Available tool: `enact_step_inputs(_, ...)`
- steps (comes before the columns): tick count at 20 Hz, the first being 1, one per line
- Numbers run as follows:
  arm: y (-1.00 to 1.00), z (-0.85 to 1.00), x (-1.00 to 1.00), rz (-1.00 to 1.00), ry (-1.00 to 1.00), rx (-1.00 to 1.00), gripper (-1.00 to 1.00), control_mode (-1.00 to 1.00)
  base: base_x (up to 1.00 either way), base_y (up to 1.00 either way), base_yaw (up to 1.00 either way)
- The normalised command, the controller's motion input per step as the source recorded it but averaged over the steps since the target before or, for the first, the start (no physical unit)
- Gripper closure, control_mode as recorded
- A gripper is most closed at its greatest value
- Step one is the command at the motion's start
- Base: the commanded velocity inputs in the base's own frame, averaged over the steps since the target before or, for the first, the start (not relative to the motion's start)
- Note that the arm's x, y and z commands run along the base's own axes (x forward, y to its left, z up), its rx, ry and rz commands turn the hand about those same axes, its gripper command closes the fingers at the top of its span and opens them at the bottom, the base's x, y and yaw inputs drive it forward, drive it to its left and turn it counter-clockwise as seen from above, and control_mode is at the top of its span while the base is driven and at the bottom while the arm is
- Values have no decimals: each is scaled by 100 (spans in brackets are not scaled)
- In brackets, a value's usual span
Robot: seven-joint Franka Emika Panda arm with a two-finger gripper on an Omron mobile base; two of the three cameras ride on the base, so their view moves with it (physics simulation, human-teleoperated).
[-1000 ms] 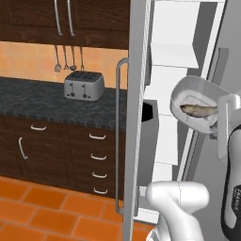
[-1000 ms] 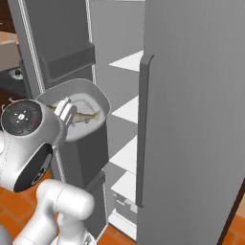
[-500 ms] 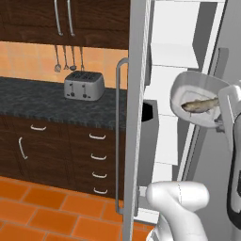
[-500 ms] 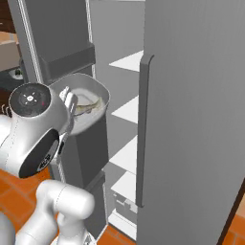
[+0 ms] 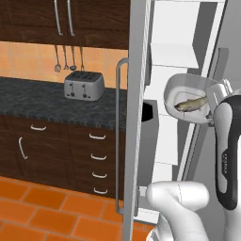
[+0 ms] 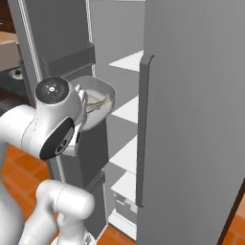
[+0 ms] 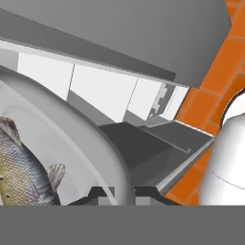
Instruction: Take the meat container that has the fish and place it on the second highest rack of the freezer. Then take the vegetable container that has the broccoli and cucumber and place it on the highest rack of the freezer.
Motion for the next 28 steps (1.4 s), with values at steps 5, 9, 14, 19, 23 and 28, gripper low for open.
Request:
enact_step_inputs(5, -15, -24, 43, 0, 0, 0, 100, -100, 0, 0, 0)
enact_step_inputs(9, -2, 0, 70, 0, 5, 0, 100, -100, 0, 0, 0)
enact_step_inputs(14, -12, 0, 57, 0, 4, 0, 100, -100, 0, 0, 0)
enact_step_inputs(19, -25, -7, 32, 0, 0, 0, 100, -100, 0, 0, 0)
enact_step_inputs(23, -34, -3, 29, 0, 0, 0, 100, -100, 0, 0, 0)
enact_step_inputs(28, -30, -19, 24, 0, 0, 0, 100, -100, 0, 0, 0)
